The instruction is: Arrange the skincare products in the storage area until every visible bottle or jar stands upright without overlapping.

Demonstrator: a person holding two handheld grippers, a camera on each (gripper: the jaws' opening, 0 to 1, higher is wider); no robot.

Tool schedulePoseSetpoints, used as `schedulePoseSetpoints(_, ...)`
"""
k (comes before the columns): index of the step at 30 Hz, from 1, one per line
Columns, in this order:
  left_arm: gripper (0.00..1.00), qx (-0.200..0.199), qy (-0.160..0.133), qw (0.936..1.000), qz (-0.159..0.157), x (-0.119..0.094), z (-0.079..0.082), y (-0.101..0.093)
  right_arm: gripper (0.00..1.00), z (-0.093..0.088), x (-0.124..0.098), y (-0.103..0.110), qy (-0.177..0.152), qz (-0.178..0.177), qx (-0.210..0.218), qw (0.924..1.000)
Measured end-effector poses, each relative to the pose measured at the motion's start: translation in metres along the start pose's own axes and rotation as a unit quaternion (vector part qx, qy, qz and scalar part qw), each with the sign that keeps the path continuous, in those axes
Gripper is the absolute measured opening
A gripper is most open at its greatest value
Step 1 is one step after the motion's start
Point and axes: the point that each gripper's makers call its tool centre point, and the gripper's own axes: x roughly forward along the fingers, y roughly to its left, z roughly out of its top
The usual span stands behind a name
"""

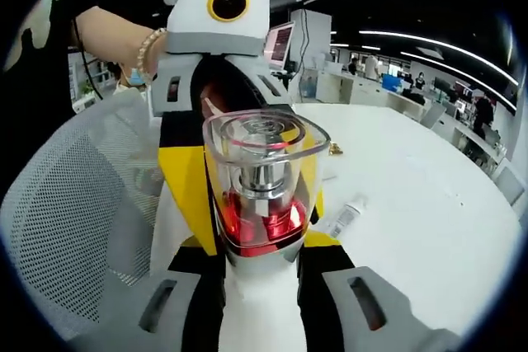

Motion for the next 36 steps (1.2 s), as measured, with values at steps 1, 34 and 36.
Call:
schedulePoseSetpoints(1, 0.23, 0.001, 0.001, 1.0, -0.002, 0.002, 0.001, 0.004, 0.33, 0.0, 0.0, -0.005, 0.001, -0.001, 0.001, 1.0)
schedulePoseSetpoints(34, 0.25, 0.006, -0.002, 0.9998, -0.017, 0.048, 0.032, 0.074, 0.33, -0.014, -0.003, -0.101, 0.012, 0.004, 0.019, 0.9997)
schedulePoseSetpoints(36, 0.25, 0.004, -0.002, 0.9998, -0.018, 0.048, 0.033, 0.073, 0.33, -0.013, -0.003, -0.097, 0.012, 0.002, 0.024, 0.9996)
